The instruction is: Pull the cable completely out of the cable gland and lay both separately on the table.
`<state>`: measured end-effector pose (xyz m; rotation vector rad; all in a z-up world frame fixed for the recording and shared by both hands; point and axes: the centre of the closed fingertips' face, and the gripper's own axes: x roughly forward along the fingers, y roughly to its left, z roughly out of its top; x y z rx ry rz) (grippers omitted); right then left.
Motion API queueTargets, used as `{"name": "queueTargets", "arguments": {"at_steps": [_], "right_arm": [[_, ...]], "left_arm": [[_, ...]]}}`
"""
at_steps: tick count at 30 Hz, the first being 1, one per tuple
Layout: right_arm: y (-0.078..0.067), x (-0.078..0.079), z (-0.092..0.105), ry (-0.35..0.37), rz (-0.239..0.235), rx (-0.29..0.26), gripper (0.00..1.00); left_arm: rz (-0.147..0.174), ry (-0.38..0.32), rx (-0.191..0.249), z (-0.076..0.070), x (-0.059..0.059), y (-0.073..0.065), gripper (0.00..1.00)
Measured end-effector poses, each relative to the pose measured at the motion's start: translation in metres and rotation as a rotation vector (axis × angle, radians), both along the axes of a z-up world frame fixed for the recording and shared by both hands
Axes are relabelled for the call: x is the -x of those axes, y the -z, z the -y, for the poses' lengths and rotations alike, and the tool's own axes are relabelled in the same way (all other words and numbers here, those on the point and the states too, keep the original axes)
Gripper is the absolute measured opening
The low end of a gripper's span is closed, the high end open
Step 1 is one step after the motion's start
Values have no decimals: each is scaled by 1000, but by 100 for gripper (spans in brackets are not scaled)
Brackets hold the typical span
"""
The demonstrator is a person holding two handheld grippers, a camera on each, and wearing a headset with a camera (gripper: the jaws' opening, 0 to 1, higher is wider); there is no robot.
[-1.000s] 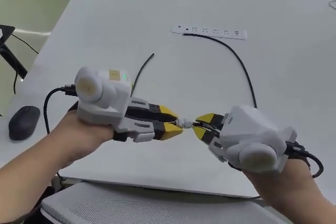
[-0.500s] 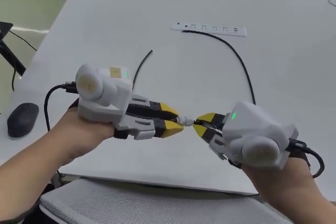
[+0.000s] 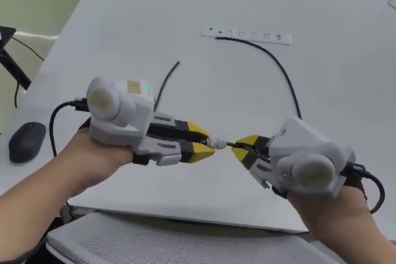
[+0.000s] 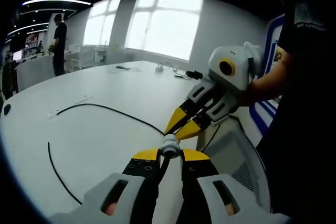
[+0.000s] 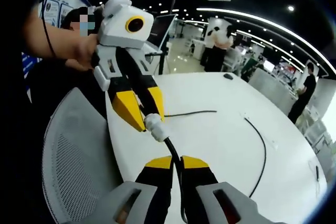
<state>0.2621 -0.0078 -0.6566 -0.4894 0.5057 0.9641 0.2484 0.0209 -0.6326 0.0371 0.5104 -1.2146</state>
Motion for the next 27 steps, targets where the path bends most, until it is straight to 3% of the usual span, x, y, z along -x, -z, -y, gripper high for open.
{"name": "queueTargets", "arguments": {"at_steps": [7, 16, 23, 27], "right_arm": [[10, -3, 8, 45, -36, -9, 0], [28, -11, 33, 160, -108, -34, 0], [50, -11, 55, 286, -213, -71, 0], [62, -11, 64, 380, -305, -108, 0]], "left_arm": [[-5, -5, -3, -2, 0, 1, 15], [-9, -11, 17, -1, 0, -3, 15], [-14, -15, 30, -1, 2, -5, 15], [-16, -17, 36, -1, 3, -5, 15]]}}
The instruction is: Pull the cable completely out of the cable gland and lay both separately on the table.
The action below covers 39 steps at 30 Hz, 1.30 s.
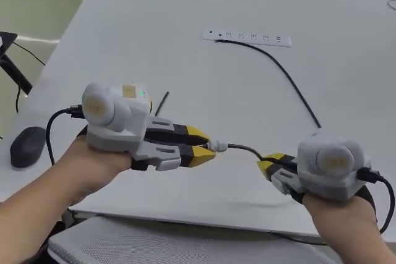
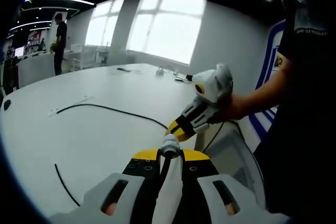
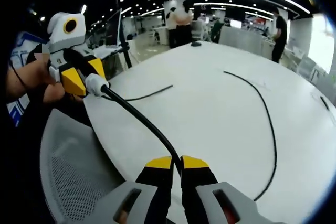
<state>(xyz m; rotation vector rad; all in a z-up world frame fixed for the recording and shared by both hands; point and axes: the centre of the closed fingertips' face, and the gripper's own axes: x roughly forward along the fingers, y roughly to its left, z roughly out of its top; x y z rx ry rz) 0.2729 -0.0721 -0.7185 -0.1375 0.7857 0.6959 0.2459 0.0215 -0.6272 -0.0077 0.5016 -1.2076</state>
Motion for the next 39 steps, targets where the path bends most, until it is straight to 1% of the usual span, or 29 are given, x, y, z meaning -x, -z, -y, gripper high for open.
{"name": "queueTargets", "arguments": {"at_steps": [2, 4, 6, 9, 12, 15, 16, 19, 21, 23, 24, 25, 26, 27, 28, 29, 31, 33, 35, 37, 39], "right_arm": [[5, 1, 1, 24, -34, -19, 0], [13, 1, 6, 52, -66, -21, 0], [13, 1, 6, 51, -61, -25, 0], [7, 2, 5, 26, -26, -7, 0], [3, 1, 6, 4, 7, 7, 0], [-1, 1, 6, -9, 30, 9, 1], [-4, 0, 5, -23, 49, 11, 1], [-9, 1, 5, -52, 85, 43, 2], [-12, 2, 4, -69, 100, 48, 2], [-16, 4, 4, -95, 114, 64, 4], [-18, 5, 2, -106, 118, 62, 8], [-23, 6, -1, -96, 105, 39, 12], [-30, 7, -6, -99, 113, 12, 17], [-37, 7, -11, -125, 142, 8, 17], [-48, 6, -17, -176, 194, 29, 17], [-52, 6, -20, -206, 219, 52, 17], [-59, 8, -31, -255, 250, 71, 18], [-65, 9, -41, -296, 273, 77, 18], [-69, 12, -51, -345, 299, 102, 17], [-71, 15, -59, -373, 311, 111, 16], [-71, 17, -63, -401, 321, 122, 13]], "left_arm": [[-1, -2, 4, 1, 0, 0, 15], [-5, -2, 0, 2, 1, 2, 15], [-5, 0, -11, 2, 2, 5, 15], [0, -3, -4, 2, 2, 3, 15], [2, -15, -8, 0, -1, 2, 15], [9, -17, -14, -2, -1, 2, 15], [12, -17, -17, -2, -2, 2, 15], [14, -20, -17, -3, -2, 2, 15], [15, -24, -18, -2, -3, 2, 15], [17, -23, -18, -1, -3, 2, 15], [18, -22, -21, -1, -3, 2, 15], [17, -20, -22, -1, -2, 3, 15], [15, -17, -22, 0, -2, 3, 15], [14, -16, -22, 0, -1, 3, 15], [13, -15, -22, 0, -1, 3, 15], [12, -13, -22, 1, -1, 3, 15], [8, -13, -23, 1, 0, 4, 15], [7, -11, -26, 1, 0, 5, 15], [6, -10, -27, 2, 0, 5, 15], [8, -11, -28, 2, -1, 4, 15], [7, -11, -29, 2, -1, 4, 15]]}}
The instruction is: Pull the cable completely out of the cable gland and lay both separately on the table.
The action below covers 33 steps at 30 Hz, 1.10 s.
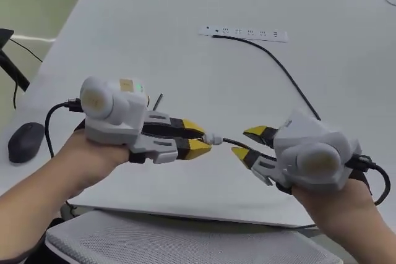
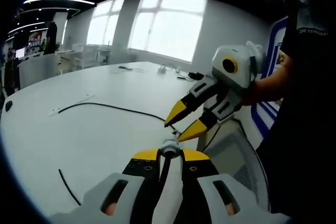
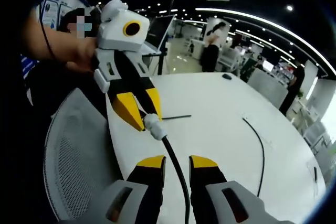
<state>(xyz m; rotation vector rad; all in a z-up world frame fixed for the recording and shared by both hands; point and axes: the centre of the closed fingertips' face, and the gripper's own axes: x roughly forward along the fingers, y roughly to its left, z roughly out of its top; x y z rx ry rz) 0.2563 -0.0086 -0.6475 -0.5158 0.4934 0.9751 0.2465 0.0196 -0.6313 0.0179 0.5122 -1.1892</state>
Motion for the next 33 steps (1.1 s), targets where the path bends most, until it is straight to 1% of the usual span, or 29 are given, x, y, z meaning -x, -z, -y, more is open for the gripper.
{"name": "queueTargets", "arguments": {"at_steps": [1, 7, 9, 11, 16, 20, 24, 28, 31, 33], "right_arm": [[0, 0, -2, -7, 8, 11, 12], [-2, 1, -8, -54, 38, 27, 8], [-2, 2, -10, -70, 42, 34, 7], [-2, 2, -11, -69, 44, 37, 8], [-2, 3, -13, -95, 54, 45, 2], [0, 4, -15, -108, 60, 54, 1], [1, 5, -15, -97, 37, 40, 0], [-2, 5, -14, -82, 36, 24, 0], [-1, 4, -12, -60, 17, 14, 0], [-1, 4, -12, -50, 15, 9, 0]], "left_arm": [[1, 1, -2, 0, 0, 0, 15], [-2, 6, -6, 2, 3, 2, 15], [-2, 6, -7, 2, 3, 2, 15], [-2, 8, -7, 3, 4, 2, 15], [4, 0, -6, 2, 2, 1, 15], [3, 2, -11, 1, 2, 2, 15], [-2, 5, -9, 1, 3, 3, 15], [-1, 5, 2, 2, 3, 1, 15], [-2, 5, 7, 2, 2, 0, 15], [-7, 3, 13, 2, 1, -1, 15]]}}
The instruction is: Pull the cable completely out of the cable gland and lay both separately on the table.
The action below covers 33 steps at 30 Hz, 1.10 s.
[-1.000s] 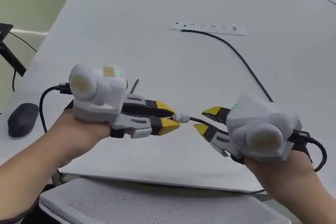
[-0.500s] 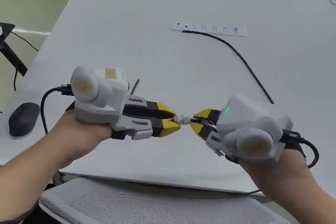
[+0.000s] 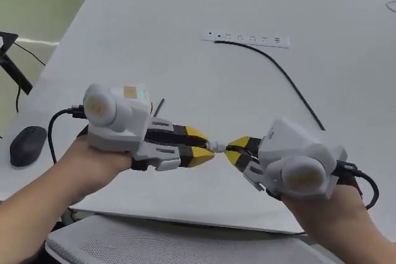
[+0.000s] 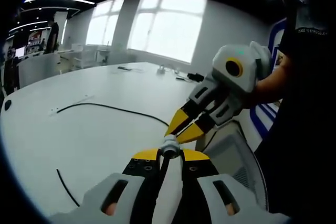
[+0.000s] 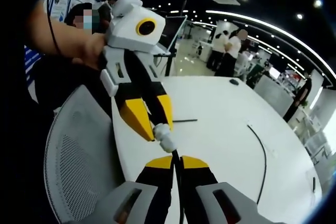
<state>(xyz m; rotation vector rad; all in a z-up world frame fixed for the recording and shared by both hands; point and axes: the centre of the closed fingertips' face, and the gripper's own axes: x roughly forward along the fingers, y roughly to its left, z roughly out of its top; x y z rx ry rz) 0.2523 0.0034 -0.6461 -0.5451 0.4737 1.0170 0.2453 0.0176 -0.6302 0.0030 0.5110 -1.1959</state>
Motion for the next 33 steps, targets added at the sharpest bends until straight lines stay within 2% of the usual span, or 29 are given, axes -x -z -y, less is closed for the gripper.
{"name": "queueTargets", "arguments": {"at_steps": [9, 16, 23, 29, 31, 32, 33], "right_arm": [[7, -5, 10, 67, -48, -13, 0], [18, -10, 27, 162, -119, -36, 0], [39, -16, 50, 271, -206, -60, 0], [57, -20, 68, 340, -252, -52, 0], [61, -20, 73, 384, -287, -70, 0], [65, -18, 76, 411, -321, -76, 0], [67, -19, 78, 423, -330, -77, 0]], "left_arm": [[10, 0, -1, -3, -1, -1, 15], [11, -1, 6, -4, 0, -3, 15], [10, -1, 4, -4, 1, -3, 15], [11, 3, 4, -2, 3, -2, 15], [10, 4, 8, -2, 3, -3, 15], [9, 3, 9, -2, 3, -3, 15], [8, 3, 9, -2, 3, -2, 15]]}}
